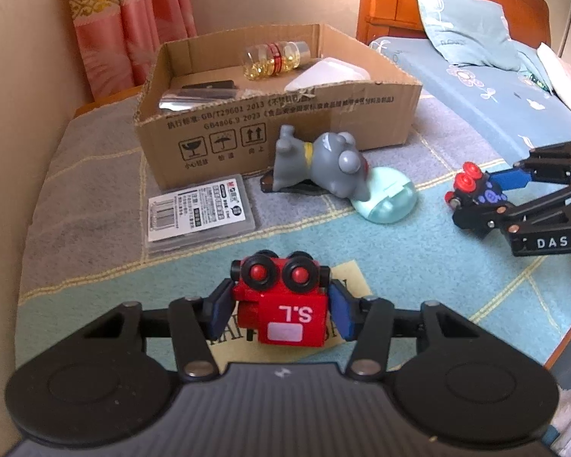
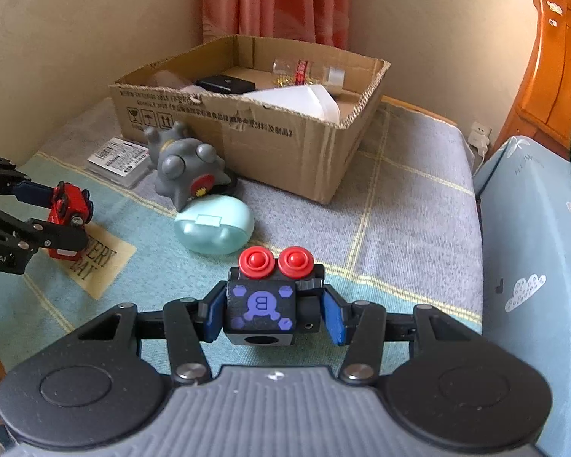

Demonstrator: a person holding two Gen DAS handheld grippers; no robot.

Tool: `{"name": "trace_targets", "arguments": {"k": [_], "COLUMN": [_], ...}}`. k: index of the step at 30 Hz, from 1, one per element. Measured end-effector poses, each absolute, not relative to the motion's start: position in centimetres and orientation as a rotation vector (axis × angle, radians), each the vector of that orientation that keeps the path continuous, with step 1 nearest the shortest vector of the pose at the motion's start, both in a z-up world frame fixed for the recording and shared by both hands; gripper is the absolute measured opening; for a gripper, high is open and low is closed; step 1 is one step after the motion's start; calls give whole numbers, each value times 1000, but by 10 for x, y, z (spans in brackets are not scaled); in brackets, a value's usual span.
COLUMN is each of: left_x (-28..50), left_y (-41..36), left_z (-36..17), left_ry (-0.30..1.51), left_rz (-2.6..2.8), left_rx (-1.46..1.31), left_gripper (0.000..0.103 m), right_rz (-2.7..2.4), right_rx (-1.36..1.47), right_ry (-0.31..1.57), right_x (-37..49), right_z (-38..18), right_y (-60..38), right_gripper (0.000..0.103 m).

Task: Organize rigid objects
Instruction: 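Carry the red train into the box and open the left tool while the right tool carries the cube over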

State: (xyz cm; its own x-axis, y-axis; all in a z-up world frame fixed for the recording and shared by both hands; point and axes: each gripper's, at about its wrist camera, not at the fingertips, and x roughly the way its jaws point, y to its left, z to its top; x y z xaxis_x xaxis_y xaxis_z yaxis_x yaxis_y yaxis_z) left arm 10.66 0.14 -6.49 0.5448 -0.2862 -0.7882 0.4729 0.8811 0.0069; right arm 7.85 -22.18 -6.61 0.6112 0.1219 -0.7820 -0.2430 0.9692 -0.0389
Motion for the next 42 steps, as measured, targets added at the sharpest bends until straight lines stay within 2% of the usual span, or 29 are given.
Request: {"name": "trace_targets", "arguments": {"k": [12, 22, 34, 36, 37, 38, 39, 42], "left_x": [117, 182, 260, 265, 266, 267, 266, 260], "left_y": [4, -19, -41, -42, -43, -43, -42, -32], "left_z": [-17, 38, 33, 28, 26, 23, 21, 18], "left_ry": [813, 672, 733, 728, 720, 714, 700, 674], "left_rz": [-508, -520, -464, -444, -428, -403, -377, -362], "left_rx": [214, 267, 251, 243, 243, 244, 241, 211], "left_gripper": [52, 52, 52, 56, 70, 92, 101, 102], "right_rz": [275, 291, 292, 296, 298, 299, 300, 302], "right_rx": [-138, -150, -183, -183, -181, -179, -178, -177], "right_ry": [834, 752, 715, 713, 713, 714, 714, 716], "right_x": [82, 106, 145, 148, 150, 152, 154, 159], "right_z": [-29, 8, 34, 35, 35, 35, 36, 36], "right_y": [-228, -230, -221, -219, -218, -216, -215, -211], "right_gripper": [56, 56, 56, 56, 56, 56, 56, 56]}}
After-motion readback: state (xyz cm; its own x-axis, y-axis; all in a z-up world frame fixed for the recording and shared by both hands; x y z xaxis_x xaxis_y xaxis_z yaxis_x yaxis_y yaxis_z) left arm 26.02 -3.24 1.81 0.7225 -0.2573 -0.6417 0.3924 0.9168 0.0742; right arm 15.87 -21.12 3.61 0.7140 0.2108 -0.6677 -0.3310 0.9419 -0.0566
